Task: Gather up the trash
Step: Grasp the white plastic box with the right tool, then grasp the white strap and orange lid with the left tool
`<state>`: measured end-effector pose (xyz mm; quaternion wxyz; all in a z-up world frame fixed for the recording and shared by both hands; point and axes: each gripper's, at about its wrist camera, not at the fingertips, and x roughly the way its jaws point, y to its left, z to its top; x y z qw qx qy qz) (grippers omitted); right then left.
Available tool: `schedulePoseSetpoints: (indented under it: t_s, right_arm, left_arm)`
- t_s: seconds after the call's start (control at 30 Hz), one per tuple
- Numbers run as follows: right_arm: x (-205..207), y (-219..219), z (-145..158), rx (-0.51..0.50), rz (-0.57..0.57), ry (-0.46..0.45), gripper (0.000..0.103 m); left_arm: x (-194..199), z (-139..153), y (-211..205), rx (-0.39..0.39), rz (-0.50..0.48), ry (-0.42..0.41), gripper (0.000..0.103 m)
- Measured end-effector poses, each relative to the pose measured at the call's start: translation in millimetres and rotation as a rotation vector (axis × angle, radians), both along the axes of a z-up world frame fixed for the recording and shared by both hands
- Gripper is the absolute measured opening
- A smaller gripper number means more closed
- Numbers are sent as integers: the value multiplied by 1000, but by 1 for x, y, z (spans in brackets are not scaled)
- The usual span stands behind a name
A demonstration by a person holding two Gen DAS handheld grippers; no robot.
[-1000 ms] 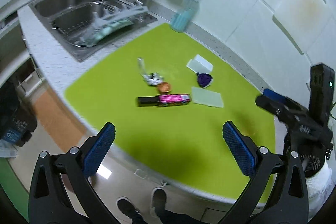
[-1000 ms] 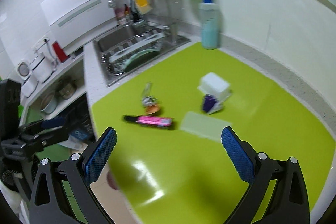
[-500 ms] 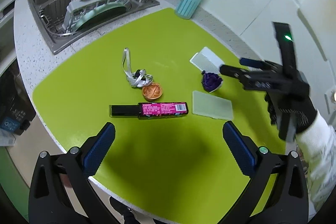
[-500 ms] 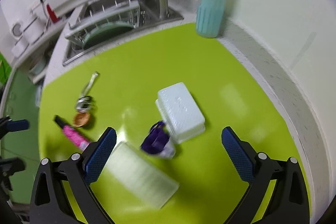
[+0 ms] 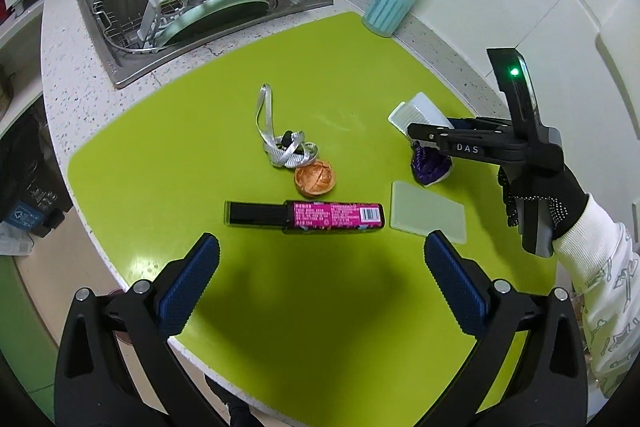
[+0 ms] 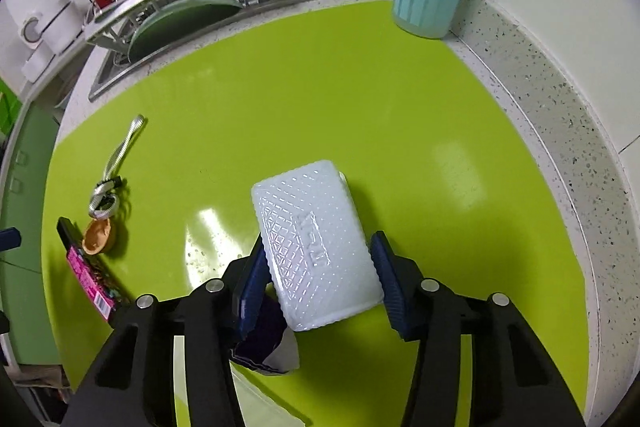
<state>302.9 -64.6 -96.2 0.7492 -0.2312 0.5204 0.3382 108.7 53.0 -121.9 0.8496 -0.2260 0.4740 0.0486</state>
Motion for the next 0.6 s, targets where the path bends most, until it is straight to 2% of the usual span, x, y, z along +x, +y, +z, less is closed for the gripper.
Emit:
schedulePoseSetpoints:
  t_s: [0.13, 0.27, 0.43, 0.6]
  right_arm:
    - [3, -2, 8, 25, -23, -18, 39]
    - [-1, -8, 29, 69, -57, -50, 39]
    - [-12, -15, 54, 115, -74, -82, 39]
    - [-16, -21, 65, 143, -82, -89, 39]
  left_arm:
    - [9, 2, 0, 3, -10, -2, 100]
    - [24, 1, 6, 4, -4, 3, 100]
    - [52, -13, 18, 7, 28, 37, 100]
    - [78, -30, 23, 51, 31, 77, 100]
